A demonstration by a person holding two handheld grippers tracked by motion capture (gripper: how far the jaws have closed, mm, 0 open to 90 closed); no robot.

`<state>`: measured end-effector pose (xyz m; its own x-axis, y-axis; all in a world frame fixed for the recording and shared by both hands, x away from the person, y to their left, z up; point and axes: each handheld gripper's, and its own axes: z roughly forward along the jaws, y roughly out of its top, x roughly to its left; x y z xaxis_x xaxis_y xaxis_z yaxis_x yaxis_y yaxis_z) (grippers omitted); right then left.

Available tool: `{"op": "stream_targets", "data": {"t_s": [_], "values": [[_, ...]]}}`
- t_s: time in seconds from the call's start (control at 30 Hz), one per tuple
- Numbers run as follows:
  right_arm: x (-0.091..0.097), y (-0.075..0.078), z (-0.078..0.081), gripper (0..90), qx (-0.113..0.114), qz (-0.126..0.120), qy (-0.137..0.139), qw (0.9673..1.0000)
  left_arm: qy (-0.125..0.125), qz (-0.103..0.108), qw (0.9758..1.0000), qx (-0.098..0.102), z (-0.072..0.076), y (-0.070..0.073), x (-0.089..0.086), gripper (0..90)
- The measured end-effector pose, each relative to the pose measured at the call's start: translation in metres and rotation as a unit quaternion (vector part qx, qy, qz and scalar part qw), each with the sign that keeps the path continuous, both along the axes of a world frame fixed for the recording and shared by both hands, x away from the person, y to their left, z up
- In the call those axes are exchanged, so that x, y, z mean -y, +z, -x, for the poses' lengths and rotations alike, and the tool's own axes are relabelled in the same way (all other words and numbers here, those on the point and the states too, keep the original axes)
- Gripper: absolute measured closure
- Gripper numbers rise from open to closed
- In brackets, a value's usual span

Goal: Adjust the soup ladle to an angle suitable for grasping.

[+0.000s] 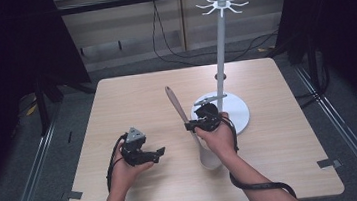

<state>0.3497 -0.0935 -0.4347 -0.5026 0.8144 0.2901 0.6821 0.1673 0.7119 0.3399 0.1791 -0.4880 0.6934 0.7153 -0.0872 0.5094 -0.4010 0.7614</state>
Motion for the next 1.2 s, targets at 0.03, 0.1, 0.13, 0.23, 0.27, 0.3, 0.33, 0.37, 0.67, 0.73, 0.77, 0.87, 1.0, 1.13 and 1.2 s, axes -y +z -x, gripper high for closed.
{"op": "stream_targets", "data": {"t_s": [0.03,0.1,0.13,0.23,0.27,0.3,0.33,0.37,0.67,0.73,0.77,0.87,1.0,1.13,1.2], "values": [[0.0,0.0,0.0,78.7,0.0,0.0,0.0,1.0,0.0,0.0,1.0,0.0,0.0,0.0,0.0,12.7],[0.003,0.004,0.004,78.8,0.01,-0.007,0.004,0.9999,0.0,0.0,1.0,-0.001,0.0,-0.001,0.0,12.7],[0.004,0.006,0.006,78.8,0.014,-0.011,0.005,0.9998,0.003,0.003,1.0,-0.001,0.0,-0.001,0.001,12.7],[0.006,0.011,0.01,78.8,0.027,-0.023,0.003,0.9994,0.0,0.001,1.0,0.001,0.0,0.0,0.002,12.7],[0.007,0.012,0.011,78.8,0.032,-0.026,0.005,0.9991,0.0,-0.001,1.0,0.002,0.0,0.0,0.003,12.7],[0.007,0.014,0.012,78.8,0.037,-0.027,0.008,0.9989,-0.003,-0.002,1.0,0.004,0.0,0.0,0.002,12.7],[0.007,0.016,0.014,78.8,0.048,-0.023,0.009,0.9986,-0.001,-0.003,1.0,0.004,0.0,0.0,0.003,12.7],[0.007,0.016,0.014,78.8,0.048,-0.023,0.009,0.9986,-0.001,-0.003,1.0,0.004,0.0,0.0,0.003,12.6],[0.015,0.028,0.024,78.7,0.094,-0.048,0.008,0.9944,-0.002,-0.004,1.0,0.007,0.001,0.001,0.003,12.7],[0.017,0.03,0.025,78.7,0.102,-0.052,0.008,0.9934,-0.002,-0.004,1.0,0.006,0.001,0.001,0.003,12.6],[0.017,0.03,0.025,78.7,0.102,-0.052,0.008,0.9934,-0.002,-0.004,1.0,0.006,0.001,0.001,0.003,12.6],[0.022,0.035,0.029,78.7,0.116,-0.054,0.006,0.9917,-0.001,-0.004,1.0,0.007,0.0,0.001,0.003,12.6],[0.027,0.043,0.034,78.7,0.138,-0.057,0.003,0.9889,-0.001,-0.004,1.0,0.009,0.0,0.001,0.002,12.7],[0.031,0.05,0.039,78.7,0.158,-0.049,-0.001,0.9863,-0.002,-0.004,0.9999,0.01,0.0,0.001,0.003,12.6],[0.034,0.052,0.041,78.7,0.16,-0.048,-0.003,0.986,-0.001,-0.002,0.9999,0.01,0.001,0.001,0.003,12.6]]}}
